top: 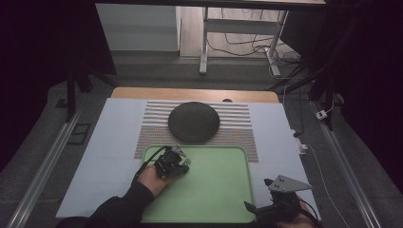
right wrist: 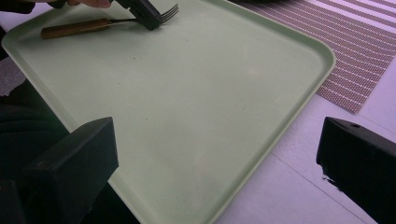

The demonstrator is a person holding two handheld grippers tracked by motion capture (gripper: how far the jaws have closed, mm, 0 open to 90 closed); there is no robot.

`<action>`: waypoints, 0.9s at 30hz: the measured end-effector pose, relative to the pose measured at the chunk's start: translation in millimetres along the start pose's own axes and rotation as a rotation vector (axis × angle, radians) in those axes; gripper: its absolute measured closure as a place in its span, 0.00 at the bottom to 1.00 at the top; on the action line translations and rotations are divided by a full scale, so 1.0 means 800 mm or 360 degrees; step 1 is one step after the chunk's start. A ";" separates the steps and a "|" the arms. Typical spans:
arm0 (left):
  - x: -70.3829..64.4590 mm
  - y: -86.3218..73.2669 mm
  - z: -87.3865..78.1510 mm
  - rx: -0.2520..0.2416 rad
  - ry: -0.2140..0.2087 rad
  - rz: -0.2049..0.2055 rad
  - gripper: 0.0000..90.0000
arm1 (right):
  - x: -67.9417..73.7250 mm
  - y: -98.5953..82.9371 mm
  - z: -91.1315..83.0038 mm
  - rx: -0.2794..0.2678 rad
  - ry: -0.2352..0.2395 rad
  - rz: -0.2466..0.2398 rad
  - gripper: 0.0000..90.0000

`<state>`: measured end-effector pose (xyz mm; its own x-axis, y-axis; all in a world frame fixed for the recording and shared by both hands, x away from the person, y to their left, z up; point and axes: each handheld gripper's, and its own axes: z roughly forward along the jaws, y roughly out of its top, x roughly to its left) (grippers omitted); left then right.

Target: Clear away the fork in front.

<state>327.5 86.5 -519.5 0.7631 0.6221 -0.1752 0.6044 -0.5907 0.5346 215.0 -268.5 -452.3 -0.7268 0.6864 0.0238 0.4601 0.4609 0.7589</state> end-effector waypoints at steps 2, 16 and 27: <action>0.003 -0.001 -0.002 0.0005 0.0028 -0.0005 0.99 | 0.000 0.000 0.000 0.0000 -0.0002 0.0000 0.00; 0.036 -0.013 -0.017 0.0018 0.0105 -0.0120 0.99 | -0.002 -0.001 0.000 0.0017 -0.0045 0.0018 0.00; 0.059 -0.024 -0.030 0.0032 0.0152 -0.0210 0.99 | -0.002 0.000 0.000 0.0024 -0.0058 0.0030 0.00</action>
<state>346.3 139.7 -518.4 0.6522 0.7404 -0.1630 0.7030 -0.5102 0.4955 216.1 -269.8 -452.7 -0.6988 0.7152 0.0141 0.4815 0.4557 0.7486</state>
